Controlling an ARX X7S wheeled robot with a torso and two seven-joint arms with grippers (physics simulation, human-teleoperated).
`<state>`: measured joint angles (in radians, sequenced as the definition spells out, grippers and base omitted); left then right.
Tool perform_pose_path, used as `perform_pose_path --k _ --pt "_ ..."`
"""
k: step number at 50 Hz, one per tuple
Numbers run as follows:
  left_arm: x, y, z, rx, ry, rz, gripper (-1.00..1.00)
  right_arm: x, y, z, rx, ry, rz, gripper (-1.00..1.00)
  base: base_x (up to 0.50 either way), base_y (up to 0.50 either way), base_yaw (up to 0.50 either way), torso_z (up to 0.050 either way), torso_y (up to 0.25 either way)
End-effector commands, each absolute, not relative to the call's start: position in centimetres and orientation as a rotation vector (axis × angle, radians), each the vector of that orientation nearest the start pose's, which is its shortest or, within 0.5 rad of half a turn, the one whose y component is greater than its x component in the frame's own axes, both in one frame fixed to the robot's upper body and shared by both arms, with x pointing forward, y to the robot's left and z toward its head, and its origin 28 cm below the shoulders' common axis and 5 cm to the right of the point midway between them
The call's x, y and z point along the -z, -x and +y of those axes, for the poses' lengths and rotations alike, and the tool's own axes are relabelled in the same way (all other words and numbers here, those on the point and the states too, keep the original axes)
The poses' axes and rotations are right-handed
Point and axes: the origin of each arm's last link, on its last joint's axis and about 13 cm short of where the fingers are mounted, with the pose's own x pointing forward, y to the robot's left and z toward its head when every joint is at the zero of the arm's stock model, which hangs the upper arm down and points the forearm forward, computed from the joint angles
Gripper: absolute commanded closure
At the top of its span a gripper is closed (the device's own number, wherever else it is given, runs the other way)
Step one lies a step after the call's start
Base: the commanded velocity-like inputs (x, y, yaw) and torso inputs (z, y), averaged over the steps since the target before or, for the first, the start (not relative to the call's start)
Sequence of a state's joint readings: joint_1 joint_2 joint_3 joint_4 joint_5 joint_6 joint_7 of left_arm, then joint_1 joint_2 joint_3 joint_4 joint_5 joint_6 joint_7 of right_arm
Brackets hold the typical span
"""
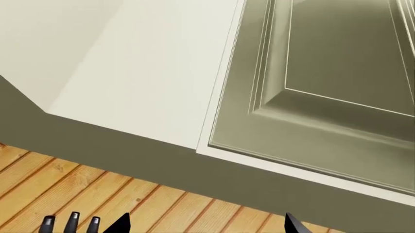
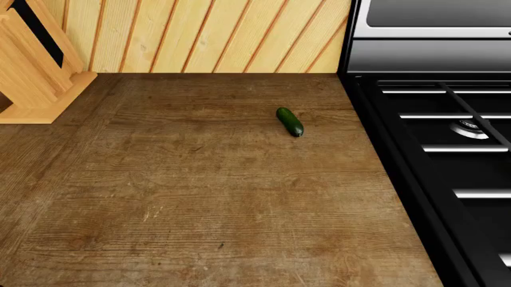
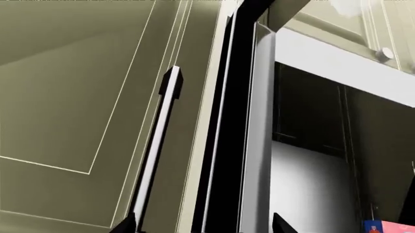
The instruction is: Close the microwave door
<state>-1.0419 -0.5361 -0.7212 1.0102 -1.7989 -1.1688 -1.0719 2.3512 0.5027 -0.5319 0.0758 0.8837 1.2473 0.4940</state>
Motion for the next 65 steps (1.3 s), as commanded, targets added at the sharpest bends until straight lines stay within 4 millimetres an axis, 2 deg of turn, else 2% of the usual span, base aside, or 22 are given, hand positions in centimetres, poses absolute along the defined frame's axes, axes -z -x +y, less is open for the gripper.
perform_pose_path --k 1,26,38,65 --pt "-32.6 -12.8 25.9 -0.048 0.242 -0.844 -1.00 -58.0 -16.0 -14.9 0.230 0.239 -0.759 -1.00 0.00 0.00 0.00 0.000 0.000" --pt "-32.6 -12.8 25.8 -0.042 0.240 -0.842 -1.00 -57.3 -17.8 -16.3 0.256 0.239 -0.694 -1.00 0.00 0.00 0.00 0.000 0.000" --pt "-32.5 -12.8 25.7 -0.041 0.239 -0.842 -1.00 -57.7 -17.9 -17.5 0.285 0.224 -0.677 -1.00 0.00 0.00 0.00 0.000 0.000" --pt "-32.4 -12.8 25.6 -0.036 0.235 -0.837 -1.00 -58.6 -18.1 -18.4 0.282 0.203 -0.691 -1.00 0.00 0.00 0.00 0.000 0.000"
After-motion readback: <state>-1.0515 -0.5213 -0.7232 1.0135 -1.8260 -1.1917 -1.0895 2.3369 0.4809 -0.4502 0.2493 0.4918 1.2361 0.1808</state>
